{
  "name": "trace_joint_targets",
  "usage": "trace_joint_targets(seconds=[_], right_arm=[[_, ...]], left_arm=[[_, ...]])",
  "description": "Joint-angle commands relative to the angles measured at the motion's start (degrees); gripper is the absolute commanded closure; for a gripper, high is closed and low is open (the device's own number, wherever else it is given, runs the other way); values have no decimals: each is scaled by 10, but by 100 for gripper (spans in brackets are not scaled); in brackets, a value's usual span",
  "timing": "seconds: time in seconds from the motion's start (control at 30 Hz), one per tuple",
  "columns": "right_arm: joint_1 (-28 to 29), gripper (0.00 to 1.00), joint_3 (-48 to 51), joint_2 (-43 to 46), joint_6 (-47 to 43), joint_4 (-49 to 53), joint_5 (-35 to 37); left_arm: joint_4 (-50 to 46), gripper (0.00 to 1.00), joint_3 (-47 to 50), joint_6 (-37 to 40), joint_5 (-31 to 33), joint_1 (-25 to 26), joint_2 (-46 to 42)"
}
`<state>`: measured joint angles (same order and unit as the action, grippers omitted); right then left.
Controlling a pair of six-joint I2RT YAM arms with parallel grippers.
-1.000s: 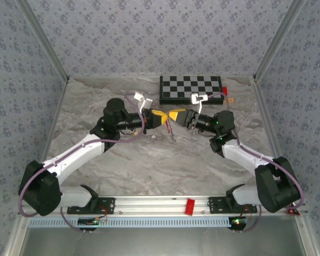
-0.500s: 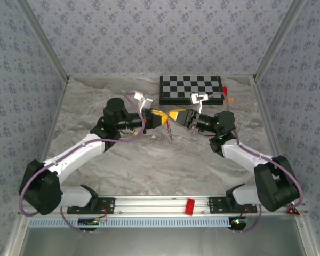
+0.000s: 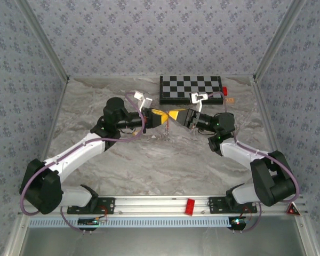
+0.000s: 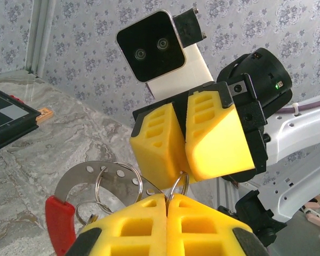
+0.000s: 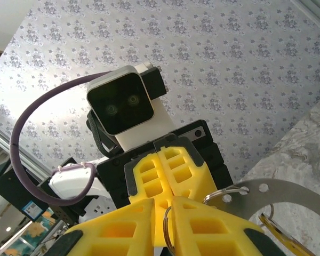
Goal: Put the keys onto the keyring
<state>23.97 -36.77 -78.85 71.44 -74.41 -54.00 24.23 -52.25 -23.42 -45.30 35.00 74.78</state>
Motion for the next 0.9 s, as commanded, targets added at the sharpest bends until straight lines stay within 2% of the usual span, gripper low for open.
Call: trace_joint_targets(seconds=[0.0,0.2,0.27,0.3,0.37,0.43,0.47,0.87], right_arm=[[3,89,-8,2,10,-52,-27],[5,87,-8,-1,7,-48,-34],[7,94,-10,-4,8,-50,-39],[7,94,-9,-4,8,-50,-40],[5,91,-8,-4,6,-46,-39],[2,80,-6,-5,0,-37,-37],[0,79,-4,-6,-1,-33,-36],[2,82,0,-8,-9,-33,-42]], left_arm=[[15,100,-16,-4,5,-8,6],[19,100,-17,-7,3,-8,7],[18,100,-18,-7,2,-8,6],[18,100,-18,-8,2,-8,6],[18,100,-17,-7,2,-7,4],[18,100,-15,-8,4,-8,1],[18,100,-15,-8,5,-8,1],[30,100,-15,-21,11,-11,-3]])
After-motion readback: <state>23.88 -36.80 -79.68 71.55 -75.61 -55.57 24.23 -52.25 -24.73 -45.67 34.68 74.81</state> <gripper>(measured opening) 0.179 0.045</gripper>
